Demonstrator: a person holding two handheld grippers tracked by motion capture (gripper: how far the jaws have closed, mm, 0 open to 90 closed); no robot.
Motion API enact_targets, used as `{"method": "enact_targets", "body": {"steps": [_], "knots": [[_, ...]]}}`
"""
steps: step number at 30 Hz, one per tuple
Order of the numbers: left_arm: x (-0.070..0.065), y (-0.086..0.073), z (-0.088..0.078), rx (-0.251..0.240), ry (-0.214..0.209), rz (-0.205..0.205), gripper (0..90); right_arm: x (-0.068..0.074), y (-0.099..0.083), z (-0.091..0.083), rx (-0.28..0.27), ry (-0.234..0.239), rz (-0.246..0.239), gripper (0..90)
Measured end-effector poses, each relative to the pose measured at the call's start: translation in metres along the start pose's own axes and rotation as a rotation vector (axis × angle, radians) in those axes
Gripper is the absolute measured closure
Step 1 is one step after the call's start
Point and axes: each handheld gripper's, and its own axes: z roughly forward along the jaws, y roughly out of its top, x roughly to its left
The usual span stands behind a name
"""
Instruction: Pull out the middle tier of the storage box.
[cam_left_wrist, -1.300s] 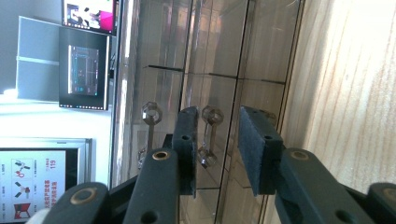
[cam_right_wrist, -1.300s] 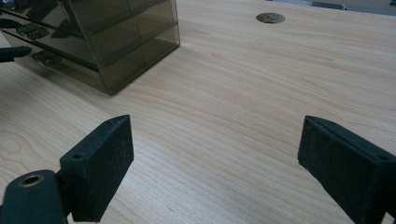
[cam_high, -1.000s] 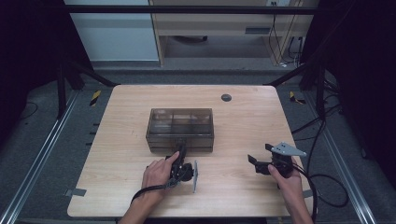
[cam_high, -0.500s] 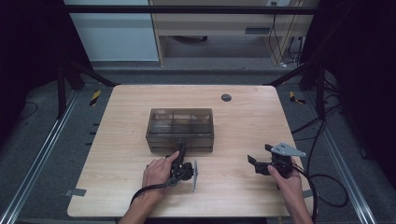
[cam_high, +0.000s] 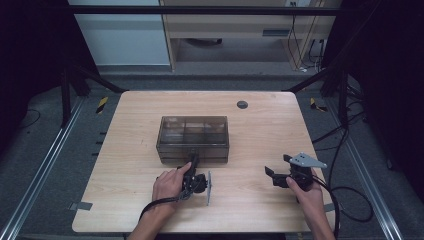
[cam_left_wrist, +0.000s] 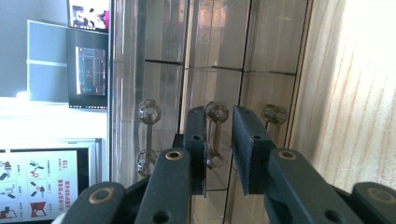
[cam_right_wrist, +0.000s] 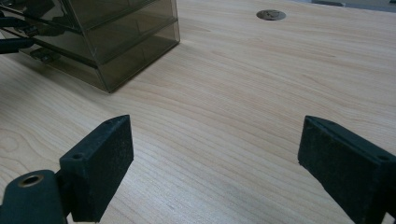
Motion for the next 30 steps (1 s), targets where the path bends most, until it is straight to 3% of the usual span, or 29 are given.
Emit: {"method": "enact_targets", "body": {"steps": [13,30], "knots": [[-0.0008,0.0015,0.0000,0.033,0.018,0.018,76.9,0.0000,0.0000,0.0001,0.001,0.001,-0.003,10.6],[-0.0012,0.0030,0.0006,0.040,0.016,0.009,79.4,0.0004,-0.0001,0.0005,0.006,0.001,-0.006,10.7]]}}
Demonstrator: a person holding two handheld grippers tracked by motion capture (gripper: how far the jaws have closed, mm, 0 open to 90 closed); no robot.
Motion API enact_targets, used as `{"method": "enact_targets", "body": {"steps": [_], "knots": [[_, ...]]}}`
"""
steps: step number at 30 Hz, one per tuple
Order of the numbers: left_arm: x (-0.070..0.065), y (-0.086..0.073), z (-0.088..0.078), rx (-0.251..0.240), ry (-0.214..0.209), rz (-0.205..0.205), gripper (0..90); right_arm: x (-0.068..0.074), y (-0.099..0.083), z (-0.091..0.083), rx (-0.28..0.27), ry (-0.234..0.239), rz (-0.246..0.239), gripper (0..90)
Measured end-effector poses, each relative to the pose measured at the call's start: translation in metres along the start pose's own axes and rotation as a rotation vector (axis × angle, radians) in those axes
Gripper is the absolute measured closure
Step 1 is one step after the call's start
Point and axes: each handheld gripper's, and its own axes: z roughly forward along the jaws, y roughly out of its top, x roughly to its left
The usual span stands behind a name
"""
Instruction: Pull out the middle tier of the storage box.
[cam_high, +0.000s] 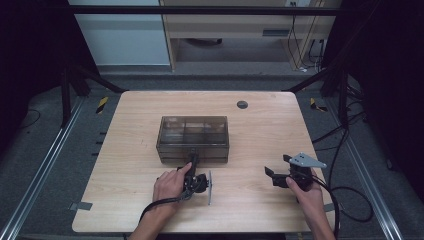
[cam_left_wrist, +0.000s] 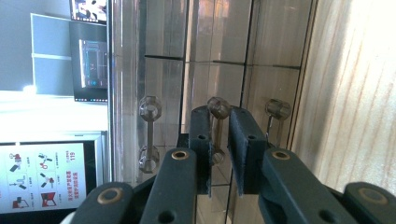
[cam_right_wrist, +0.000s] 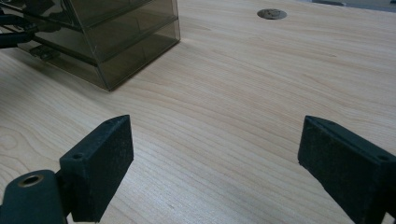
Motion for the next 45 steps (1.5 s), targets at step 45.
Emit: {"method": "enact_targets", "body": {"steps": [45], "knots": [[-0.0023,-0.0006,-0.0048,-0.017,0.011,-0.008,80.4,-0.0003,0.0009,0.0004,0.010,-0.005,-0.020,11.1]]}}
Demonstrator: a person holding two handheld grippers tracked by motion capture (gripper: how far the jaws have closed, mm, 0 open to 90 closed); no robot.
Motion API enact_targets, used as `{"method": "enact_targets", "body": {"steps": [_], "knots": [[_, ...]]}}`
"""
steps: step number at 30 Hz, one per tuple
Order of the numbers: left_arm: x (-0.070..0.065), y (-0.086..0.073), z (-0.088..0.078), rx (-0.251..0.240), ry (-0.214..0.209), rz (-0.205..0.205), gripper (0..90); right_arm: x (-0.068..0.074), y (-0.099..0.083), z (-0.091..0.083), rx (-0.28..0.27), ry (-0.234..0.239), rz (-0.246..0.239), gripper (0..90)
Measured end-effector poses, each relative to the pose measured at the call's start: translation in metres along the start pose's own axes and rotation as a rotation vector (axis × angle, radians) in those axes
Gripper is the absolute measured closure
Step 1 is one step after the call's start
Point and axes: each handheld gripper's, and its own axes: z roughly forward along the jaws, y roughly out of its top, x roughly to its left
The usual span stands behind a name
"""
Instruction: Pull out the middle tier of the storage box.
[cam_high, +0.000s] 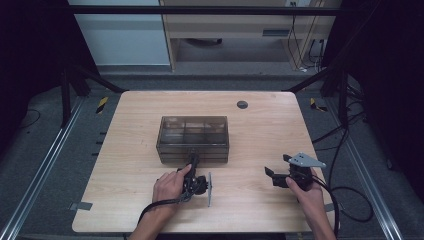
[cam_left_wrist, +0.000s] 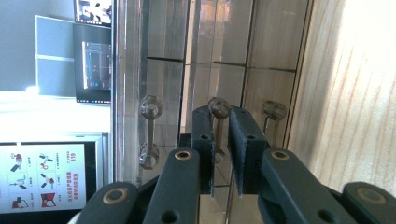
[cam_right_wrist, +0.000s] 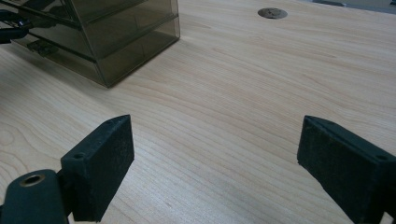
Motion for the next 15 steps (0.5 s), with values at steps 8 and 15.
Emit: {"method": "enact_targets", "body": {"steps": [8,15], "knots": [[-0.0017,0.0008,-0.0036,0.003,0.005,-0.003,80.4,0.0002,0.0003,0.0002,0.003,-0.001,-0.004,11.2],[-0.0031,0.0018,-0.0093,0.002,0.004,-0.014,80.4,0.0005,0.0007,0.0000,0.003,0.000,-0.005,11.2]]}}
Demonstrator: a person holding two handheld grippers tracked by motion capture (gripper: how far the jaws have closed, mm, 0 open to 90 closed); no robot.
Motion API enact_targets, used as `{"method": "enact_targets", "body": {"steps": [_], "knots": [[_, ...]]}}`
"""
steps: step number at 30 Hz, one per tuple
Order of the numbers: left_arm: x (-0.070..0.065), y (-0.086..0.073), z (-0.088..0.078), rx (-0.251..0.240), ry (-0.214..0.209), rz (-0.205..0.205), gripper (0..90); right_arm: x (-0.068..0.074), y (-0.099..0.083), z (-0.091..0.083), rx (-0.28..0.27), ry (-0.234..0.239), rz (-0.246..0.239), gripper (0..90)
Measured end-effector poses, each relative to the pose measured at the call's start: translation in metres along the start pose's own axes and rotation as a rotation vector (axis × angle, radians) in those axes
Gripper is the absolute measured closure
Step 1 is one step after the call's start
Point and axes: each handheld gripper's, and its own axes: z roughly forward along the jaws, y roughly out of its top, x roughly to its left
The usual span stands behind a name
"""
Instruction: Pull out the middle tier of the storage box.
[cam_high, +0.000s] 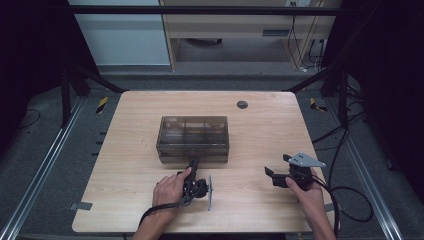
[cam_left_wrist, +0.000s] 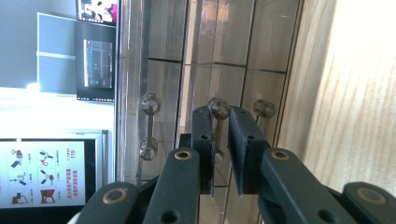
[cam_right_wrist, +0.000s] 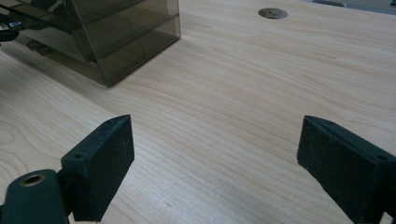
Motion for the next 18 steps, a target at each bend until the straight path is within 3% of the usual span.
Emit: {"method": "enact_targets", "body": {"steps": [11,18], "knots": [[-0.003,0.000,-0.015,-0.013,-0.016,-0.005,80.2,0.001,0.000,0.000,0.001,0.004,-0.005,11.1],[0.003,-0.002,-0.019,-0.019,-0.056,-0.077,71.1,0.003,0.000,0.001,0.006,0.015,-0.005,10.3]]}}
